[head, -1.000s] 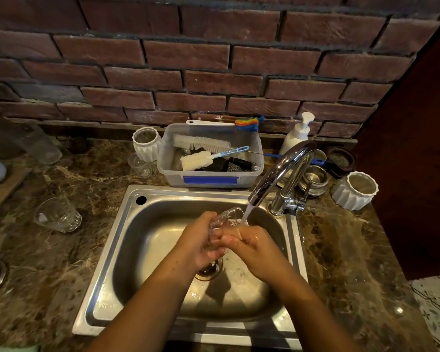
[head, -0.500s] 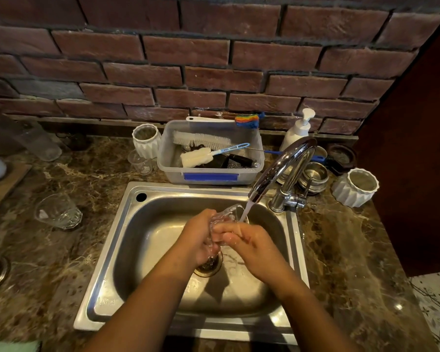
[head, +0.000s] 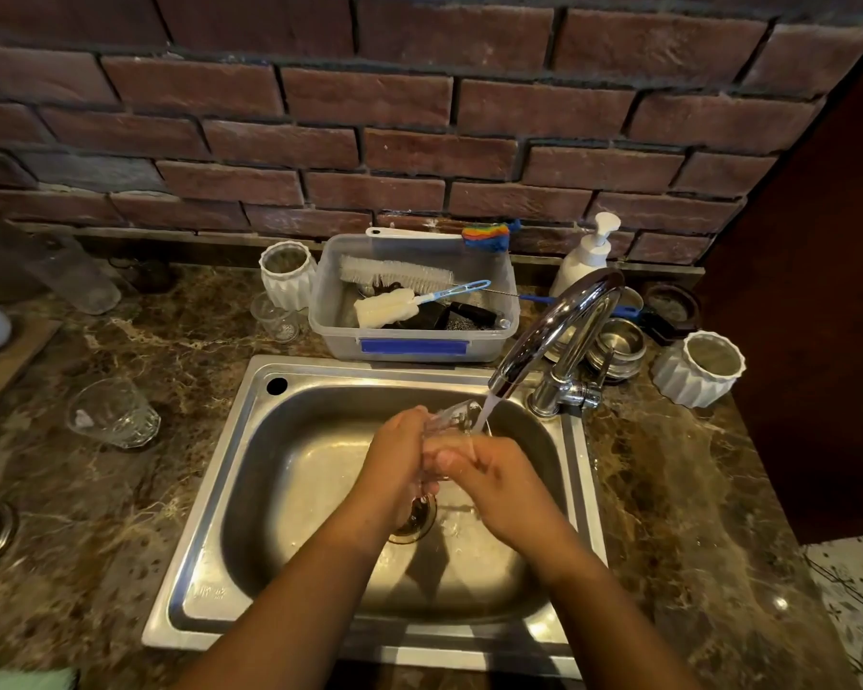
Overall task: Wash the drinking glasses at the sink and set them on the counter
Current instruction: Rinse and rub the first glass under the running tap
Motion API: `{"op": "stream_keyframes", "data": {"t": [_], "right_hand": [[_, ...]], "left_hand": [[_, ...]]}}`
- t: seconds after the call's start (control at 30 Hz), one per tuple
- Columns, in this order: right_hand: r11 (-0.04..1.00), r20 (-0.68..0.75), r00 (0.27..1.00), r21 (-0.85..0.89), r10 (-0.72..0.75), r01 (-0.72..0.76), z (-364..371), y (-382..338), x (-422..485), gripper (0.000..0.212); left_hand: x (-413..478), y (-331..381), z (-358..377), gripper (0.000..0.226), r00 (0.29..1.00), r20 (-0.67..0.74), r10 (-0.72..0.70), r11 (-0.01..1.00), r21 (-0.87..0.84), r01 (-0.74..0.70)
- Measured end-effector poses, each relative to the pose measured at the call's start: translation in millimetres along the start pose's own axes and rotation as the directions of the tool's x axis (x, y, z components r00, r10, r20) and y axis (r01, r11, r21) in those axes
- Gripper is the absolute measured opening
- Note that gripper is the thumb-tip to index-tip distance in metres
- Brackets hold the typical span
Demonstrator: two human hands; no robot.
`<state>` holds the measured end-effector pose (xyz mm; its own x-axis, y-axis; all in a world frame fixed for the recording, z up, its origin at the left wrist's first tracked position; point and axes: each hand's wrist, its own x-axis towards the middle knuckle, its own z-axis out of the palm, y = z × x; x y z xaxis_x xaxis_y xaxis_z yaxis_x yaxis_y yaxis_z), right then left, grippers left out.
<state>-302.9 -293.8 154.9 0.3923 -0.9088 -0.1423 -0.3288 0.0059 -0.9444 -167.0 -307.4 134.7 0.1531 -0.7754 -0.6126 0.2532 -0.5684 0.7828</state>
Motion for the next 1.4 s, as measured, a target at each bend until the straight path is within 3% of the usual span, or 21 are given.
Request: {"op": "stream_keyframes", "data": {"t": [0.07,0.13,0.17,0.23,0.27,0.33,0.4,0.5,0.57,0.6,0.67,0.73,0.8,0.87,0.93,1.03,1.1,1.17,1.23,1.33,1.4], "right_hand": [[0.988,0.032,0.997,-0.133,-0.077,0.081,0,4,-4,0.023],[0.979,0.020,0.996,-0.185,-0.088,0.090,0,4,-5,0.021],[0.981,0.005,0.996,-0.173,-0.090,0.089,2,3,-6,0.021],[1.000,-0.086,0.996,0.007,0.006,-0.005,10,-2,-5,0.022],[0.976,-0.143,0.981,0.192,0.129,-0.101,11,-5,-3,0.022],[0.776,-0.092,0.919,0.571,0.383,-0.266,11,-10,2,0.022],[0.668,-0.007,0.910,0.682,0.414,-0.299,8,-11,2,0.023],[0.907,-0.079,0.982,0.401,0.174,-0.128,2,-9,0,0.023],[0.998,-0.052,0.998,0.061,-0.027,0.030,-1,-5,-2,0.024],[0.997,-0.032,0.997,-0.049,-0.065,0.063,-2,-4,-3,0.025],[0.988,-0.038,0.997,-0.142,-0.067,0.061,-3,-4,-3,0.025],[0.991,-0.055,0.997,-0.119,-0.061,0.054,-1,-6,-3,0.027],[0.988,-0.117,0.988,0.127,0.096,-0.081,6,-10,-1,0.022],[0.796,-0.096,0.920,0.542,0.379,-0.272,8,-13,3,0.018],[0.653,-0.037,0.887,0.691,0.461,-0.310,5,-13,5,0.017],[0.881,-0.107,0.967,0.445,0.230,-0.160,0,-12,2,0.019],[0.993,-0.077,0.997,0.122,0.017,-0.007,-4,-9,1,0.021],[0.992,0.010,0.998,-0.103,-0.065,0.066,-7,-4,1,0.020],[0.981,0.025,0.998,-0.186,-0.059,0.063,-7,-3,2,0.020],[0.999,-0.066,0.998,0.049,0.024,-0.021,-1,-5,3,0.018],[0.927,-0.136,0.972,0.350,0.193,-0.135,3,-9,6,0.018]], "left_hand": [[-2,7,-7,0.027,0.963,0.116,-0.242,0.951,-0.170,0.260],[-2,9,-9,0.026,0.949,0.153,-0.275,0.925,-0.227,0.304],[-2,8,-6,0.025,0.967,0.117,-0.226,0.942,-0.225,0.248],[-4,2,1,0.023,0.999,-0.015,0.029,0.997,-0.066,-0.030],[-6,-1,3,0.023,0.973,-0.046,0.228,0.970,0.093,-0.223],[-8,-9,1,0.023,0.835,0.031,0.549,0.795,0.288,-0.533],[-5,-9,-4,0.022,0.787,0.099,0.609,0.740,0.286,-0.609],[0,3,-2,0.024,0.906,0.098,0.411,0.871,0.249,-0.423],[2,11,-2,0.026,0.997,0.072,0.019,0.999,0.047,-0.023],[0,15,-4,0.029,0.978,0.125,-0.169,0.981,-0.069,0.179],[-3,17,-5,0.031,0.933,0.186,-0.309,0.920,-0.192,0.343],[-3,11,-1,0.028,0.974,0.105,-0.202,0.960,-0.178,0.218],[-5,4,5,0.023,0.990,-0.012,0.137,0.990,0.014,-0.137],[-8,-4,4,0.018,0.877,0.031,0.480,0.845,0.250,-0.472],[-8,-8,-1,0.015,0.802,0.113,0.587,0.744,0.315,-0.589],[-5,1,-1,0.018,0.899,0.105,0.426,0.867,0.238,-0.439],[-6,9,1,0.024,0.997,0.043,0.064,0.998,0.024,-0.065],[-9,15,-2,0.027,0.962,0.117,-0.247,0.947,-0.183,0.266],[-11,13,-2,0.026,0.949,0.142,-0.283,0.915,-0.256,0.311],[-10,5,7,0.026,0.996,-0.036,0.082,0.994,-0.065,-0.084],[-12,0,7,0.025,0.908,-0.039,0.418,0.898,0.172,-0.406]]}}
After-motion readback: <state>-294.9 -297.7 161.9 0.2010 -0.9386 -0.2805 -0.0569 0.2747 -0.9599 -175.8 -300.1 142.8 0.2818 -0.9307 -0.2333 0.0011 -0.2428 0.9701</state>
